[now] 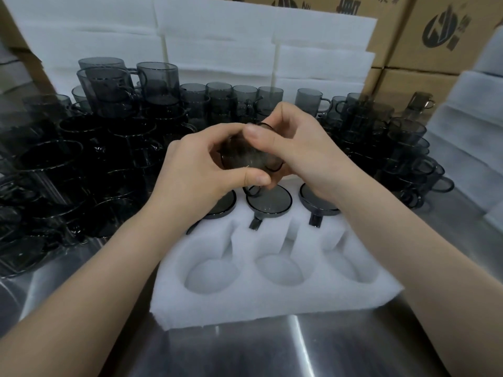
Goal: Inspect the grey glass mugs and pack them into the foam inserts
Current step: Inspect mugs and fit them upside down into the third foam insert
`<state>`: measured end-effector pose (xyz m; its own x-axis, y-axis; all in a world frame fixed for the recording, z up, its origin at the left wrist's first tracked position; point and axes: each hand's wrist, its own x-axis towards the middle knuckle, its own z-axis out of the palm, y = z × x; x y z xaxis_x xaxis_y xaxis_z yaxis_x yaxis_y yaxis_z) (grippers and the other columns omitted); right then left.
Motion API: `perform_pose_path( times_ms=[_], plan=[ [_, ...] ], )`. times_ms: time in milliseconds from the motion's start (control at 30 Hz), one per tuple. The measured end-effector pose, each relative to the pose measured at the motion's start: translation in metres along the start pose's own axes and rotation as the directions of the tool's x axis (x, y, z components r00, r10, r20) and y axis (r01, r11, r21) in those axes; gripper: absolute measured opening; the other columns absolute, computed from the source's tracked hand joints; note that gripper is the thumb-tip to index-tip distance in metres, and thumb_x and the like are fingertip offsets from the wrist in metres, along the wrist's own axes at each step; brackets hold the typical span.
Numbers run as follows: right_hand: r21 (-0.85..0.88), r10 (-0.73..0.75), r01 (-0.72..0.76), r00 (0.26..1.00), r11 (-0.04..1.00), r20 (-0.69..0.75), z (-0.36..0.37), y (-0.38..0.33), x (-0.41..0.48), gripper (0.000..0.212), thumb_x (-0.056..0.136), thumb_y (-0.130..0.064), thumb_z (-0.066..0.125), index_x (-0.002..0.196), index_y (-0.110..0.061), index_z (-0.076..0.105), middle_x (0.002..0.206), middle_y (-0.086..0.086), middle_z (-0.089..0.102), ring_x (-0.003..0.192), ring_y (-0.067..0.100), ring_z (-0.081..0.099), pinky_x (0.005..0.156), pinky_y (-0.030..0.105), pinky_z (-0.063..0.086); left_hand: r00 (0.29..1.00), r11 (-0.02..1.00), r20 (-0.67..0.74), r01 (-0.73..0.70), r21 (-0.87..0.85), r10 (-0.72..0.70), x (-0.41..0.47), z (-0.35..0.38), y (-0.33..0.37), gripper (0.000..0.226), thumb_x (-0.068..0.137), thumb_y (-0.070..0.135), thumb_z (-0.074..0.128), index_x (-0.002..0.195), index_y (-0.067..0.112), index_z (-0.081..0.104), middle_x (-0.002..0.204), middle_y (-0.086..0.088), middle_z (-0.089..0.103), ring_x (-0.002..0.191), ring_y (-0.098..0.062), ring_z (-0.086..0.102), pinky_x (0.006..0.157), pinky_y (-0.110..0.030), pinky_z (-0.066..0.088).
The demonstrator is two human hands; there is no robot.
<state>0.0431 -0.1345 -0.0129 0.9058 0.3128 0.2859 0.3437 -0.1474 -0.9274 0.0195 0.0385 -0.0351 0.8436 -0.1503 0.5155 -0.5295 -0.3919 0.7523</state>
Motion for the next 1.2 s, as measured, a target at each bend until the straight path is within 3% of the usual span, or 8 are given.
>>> perform_pose_path(
  times_ms=[167, 267, 333, 467, 567, 833, 967, 1200],
  plan=[
    [0.098, 0.047, -0.037, 0.994, 0.995, -0.103, 0.002, 0.001, 0.002, 0.030, 0.100, -0.035, 0.050, 0.079, -0.014, 0.047, 0.084, 0.018, 0.060, 0.045, 0.027, 0.060, 0.040, 0.031, 0.049, 1.000, 0.999, 0.002, -0.014, 0.051, 0.014, 0.000, 0.002, 0.000, 0.058, 0.054, 0.064, 0.074, 0.108, 0.047, 0.063, 0.099, 0.033, 0.066, 0.099, 0.010, 0.060, 0.087, -0.007, 0.043],
    [0.245, 0.057, -0.050, 0.998, 0.968, -0.019, 0.001, -0.001, 0.001, 0.028, 0.105, -0.029, 0.039, 0.097, -0.013, 0.061, 0.088, 0.012, 0.066, 0.047, 0.022, 0.059, 0.044, 0.028, 0.049, 0.997, 0.997, -0.053, 0.046, -0.055, -0.049, 0.001, 0.002, -0.004, 0.051, 0.060, 0.061, 0.073, 0.106, 0.043, 0.062, 0.100, 0.023, 0.069, 0.098, 0.000, 0.064, 0.092, -0.031, 0.052],
    [0.319, 0.053, -0.045, 0.998, 0.947, -0.019, 0.000, -0.004, 0.001, 0.028, 0.105, -0.026, 0.038, 0.107, -0.013, 0.062, 0.094, 0.011, 0.065, 0.049, 0.019, 0.058, 0.047, 0.028, 0.050, 0.993, 0.995, -0.088, 0.067, -0.072, -0.073, 0.000, 0.002, -0.005, 0.043, 0.065, 0.063, 0.068, 0.102, 0.047, 0.057, 0.099, 0.026, 0.069, 0.095, 0.003, 0.065, 0.088, -0.035, 0.054],
    [0.163, 0.012, 0.004, 0.995, 0.987, -0.100, 0.002, -0.005, 0.001, 0.021, 0.100, -0.029, 0.051, 0.088, -0.012, 0.056, 0.082, 0.008, 0.057, 0.053, 0.021, 0.058, 0.051, 0.034, 0.054, 0.980, 0.988, -0.157, 0.109, -0.108, -0.126, 0.000, 0.003, -0.004, 0.043, 0.069, 0.068, 0.063, 0.098, 0.042, 0.044, 0.092, 0.020, 0.071, 0.087, -0.005, 0.067, 0.082, -0.035, 0.054],
    [-0.023, -0.021, 0.021, 1.000, 1.000, 0.008, 0.006, -0.001, -0.001, 0.027, 0.096, -0.032, 0.056, 0.077, -0.015, 0.065, 0.069, 0.001, 0.061, 0.056, 0.020, 0.060, 0.055, 0.034, 0.055, 0.975, 0.987, -0.170, 0.129, -0.092, -0.144, -0.001, 0.003, -0.005, 0.048, 0.070, 0.073, 0.061, 0.098, 0.040, 0.040, 0.090, 0.014, 0.071, 0.087, -0.014, 0.066, 0.079, -0.034, 0.053],
    [0.108, 0.064, -0.092, 0.969, 0.990, 0.237, -0.003, 0.004, 0.001, 0.021, 0.090, -0.032, 0.059, 0.078, -0.017, 0.068, 0.075, -0.006, 0.068, 0.063, 0.013, 0.061, 0.061, 0.022, 0.051, 0.997, 0.981, -0.050, 0.044, -0.187, -0.055, -0.001, 0.001, -0.006, 0.046, 0.077, 0.043, 0.069, 0.111, 0.037, 0.038, 0.105, 0.034, 0.061, 0.107, 0.004, 0.060, 0.100, -0.038, 0.048],
    [0.082, 0.075, -0.099, 0.964, 0.992, 0.257, -0.002, 0.006, 0.003, 0.027, 0.096, -0.028, 0.049, 0.072, -0.015, 0.053, 0.070, 0.001, 0.055, 0.062, 0.014, 0.059, 0.064, 0.024, 0.048, 0.994, 0.993, -0.111, -0.015, -0.114, 0.002, -0.002, 0.001, -0.006, 0.075, 0.076, 0.034, 0.071, 0.141, 0.027, 0.034, 0.143, 0.011, 0.045, 0.129, -0.001, 0.046, 0.110, -0.036, 0.040],
    [0.087, 0.008, -0.035, 0.957, 0.996, 0.289, 0.001, 0.003, 0.000, 0.028, 0.100, -0.022, 0.039, 0.076, -0.012, 0.051, 0.071, -0.001, 0.051, 0.064, 0.016, 0.054, 0.065, 0.027, 0.046, 0.989, 0.979, -0.140, 0.009, -0.202, -0.038, 0.000, -0.001, -0.003, 0.062, 0.078, 0.028, 0.069, 0.137, 0.025, 0.048, 0.121, 0.007, 0.059, 0.112, -0.004, 0.059, 0.095, -0.028, 0.050]
  ],
)
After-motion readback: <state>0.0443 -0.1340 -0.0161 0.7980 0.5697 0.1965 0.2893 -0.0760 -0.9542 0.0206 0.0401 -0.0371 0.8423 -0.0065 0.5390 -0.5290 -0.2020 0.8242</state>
